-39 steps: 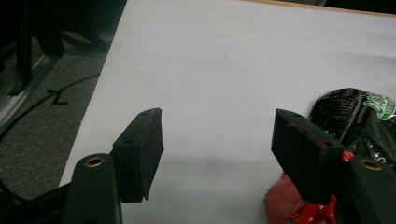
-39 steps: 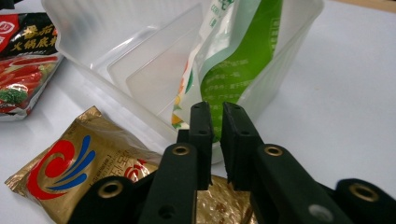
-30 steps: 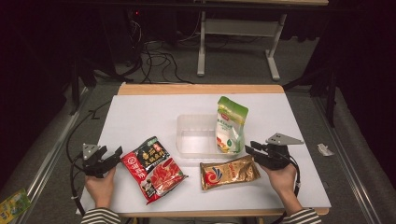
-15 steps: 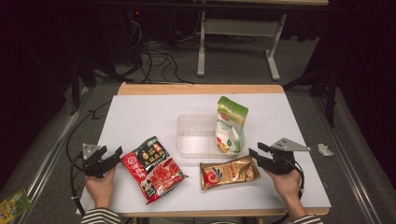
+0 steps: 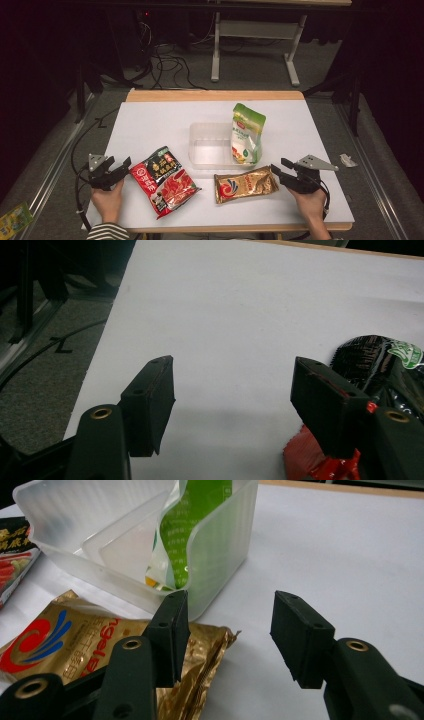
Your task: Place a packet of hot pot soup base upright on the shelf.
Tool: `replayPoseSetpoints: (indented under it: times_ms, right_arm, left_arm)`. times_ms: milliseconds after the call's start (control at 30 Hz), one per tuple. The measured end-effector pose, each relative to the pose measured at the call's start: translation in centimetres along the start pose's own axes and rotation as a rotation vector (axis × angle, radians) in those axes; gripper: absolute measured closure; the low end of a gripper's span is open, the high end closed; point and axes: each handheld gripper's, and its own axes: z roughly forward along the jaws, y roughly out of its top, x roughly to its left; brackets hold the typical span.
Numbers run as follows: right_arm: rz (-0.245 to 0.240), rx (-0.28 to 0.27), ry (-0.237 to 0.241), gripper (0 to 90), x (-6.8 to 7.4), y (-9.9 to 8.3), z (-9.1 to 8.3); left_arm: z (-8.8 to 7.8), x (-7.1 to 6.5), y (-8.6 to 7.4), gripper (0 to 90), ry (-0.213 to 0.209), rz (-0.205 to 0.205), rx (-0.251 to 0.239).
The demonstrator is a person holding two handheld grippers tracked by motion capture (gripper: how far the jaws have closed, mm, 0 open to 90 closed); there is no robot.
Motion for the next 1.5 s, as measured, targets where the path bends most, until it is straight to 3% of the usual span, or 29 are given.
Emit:
replayPoseSetpoints:
  times_ms: [333,433,667,833,967,1200,1400,1500]
  right_arm:
    - [0.036,0.031,0.016,44.9,0.2,-1.2,0.1]
    - [0.028,0.042,0.024,44.5,0.2,-1.3,0.4]
    - [0.047,0.074,0.03,44.5,0.6,-1.5,1.7]
    - [0.026,0.126,0.023,45.3,0.9,-1.9,2.6]
    - [0.045,0.14,0.026,46.1,0.9,-2.3,3.0]
    - [0.056,0.168,0.051,52.3,0.8,-3.0,3.2]
    - [0.076,0.186,0.092,61.9,0.7,-3.3,3.2]
    - [0.063,0.196,0.115,70.0,0.8,-3.3,3.1]
  left_arm:
    - [0.0,0.0,0.0,34.4,0.004,0.004,0.002]
    - [0.0,0.0,0.0,34.4,0.002,0.003,-0.001]
    - [0.0,0.0,0.0,34.4,0.0,0.004,-0.002]
    - [0.0,0.0,0.0,34.3,-0.001,0.003,-0.002]
    - [-0.1,0.0,0.0,34.3,-0.001,0.005,-0.002]
    - [0.0,-0.1,0.0,34.3,0.002,0.007,0.001]
    - [-0.1,-0.1,0.0,34.3,0.002,0.008,-0.001]
    - [-0.1,-0.1,0.0,34.3,0.004,0.008,-0.001]
